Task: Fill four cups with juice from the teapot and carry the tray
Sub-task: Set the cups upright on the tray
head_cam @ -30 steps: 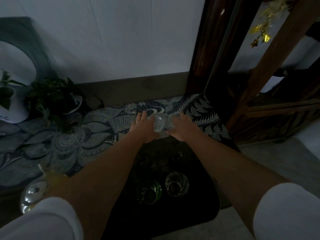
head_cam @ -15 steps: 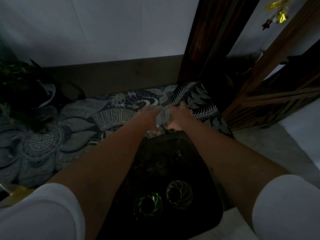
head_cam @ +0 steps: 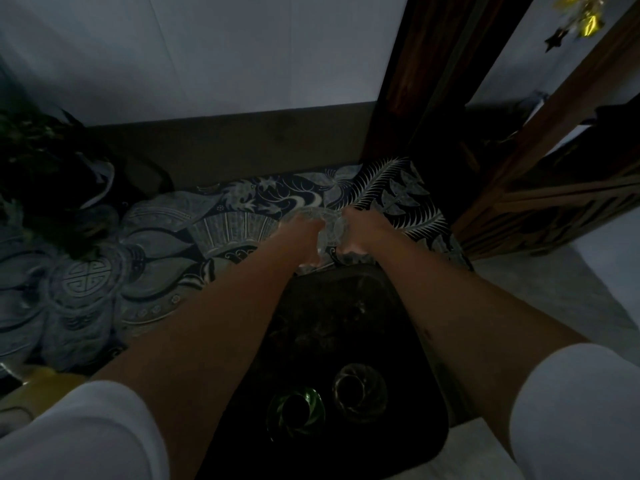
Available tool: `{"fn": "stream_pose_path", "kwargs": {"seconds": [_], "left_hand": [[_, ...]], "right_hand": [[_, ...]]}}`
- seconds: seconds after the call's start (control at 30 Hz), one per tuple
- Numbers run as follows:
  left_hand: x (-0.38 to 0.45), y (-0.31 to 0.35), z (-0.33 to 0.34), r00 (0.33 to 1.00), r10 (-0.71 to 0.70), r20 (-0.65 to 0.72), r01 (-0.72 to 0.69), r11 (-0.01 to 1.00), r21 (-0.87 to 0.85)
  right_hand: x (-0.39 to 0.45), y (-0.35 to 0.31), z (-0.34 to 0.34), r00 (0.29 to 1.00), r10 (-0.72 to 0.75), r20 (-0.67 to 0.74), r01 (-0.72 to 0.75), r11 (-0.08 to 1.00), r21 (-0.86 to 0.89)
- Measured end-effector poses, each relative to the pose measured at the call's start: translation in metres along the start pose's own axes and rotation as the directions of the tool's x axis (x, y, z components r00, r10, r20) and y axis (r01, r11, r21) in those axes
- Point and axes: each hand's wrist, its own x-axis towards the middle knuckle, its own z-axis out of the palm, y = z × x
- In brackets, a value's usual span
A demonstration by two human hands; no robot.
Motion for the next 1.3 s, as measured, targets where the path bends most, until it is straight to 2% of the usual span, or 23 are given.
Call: {"fn": "stream_pose_path", "kwargs": {"seconds": [0.37,0.83,1.0,1.13,1.3], "left_hand": [[-0.013,0.001,0.000,0.999,-0.025,-0.049,0.024,1.000,-0.007],[-0.077,-0.010,-0.013,0.983,-0.102,-0.152,0.095,0.994,-0.052],[-0.108,-0.005,-0.009,0.986,-0.133,-0.103,0.127,0.990,-0.060],[-0.130,-0.001,0.001,0.983,-0.154,-0.097,0.155,0.988,-0.001],[-0.153,0.004,0.017,0.983,-0.161,-0.088,0.164,0.986,0.029]], "right_hand": [[-0.014,-0.006,-0.001,0.998,-0.057,-0.015,0.058,0.997,0.050],[-0.066,-0.026,-0.019,0.982,-0.187,-0.037,0.182,0.977,-0.108],[-0.089,-0.034,-0.009,0.966,-0.257,-0.035,0.250,0.958,-0.143],[-0.111,-0.040,0.004,0.958,-0.283,-0.040,0.273,0.947,-0.168],[-0.134,-0.043,0.021,0.957,-0.291,0.016,0.290,0.944,-0.159]]}}
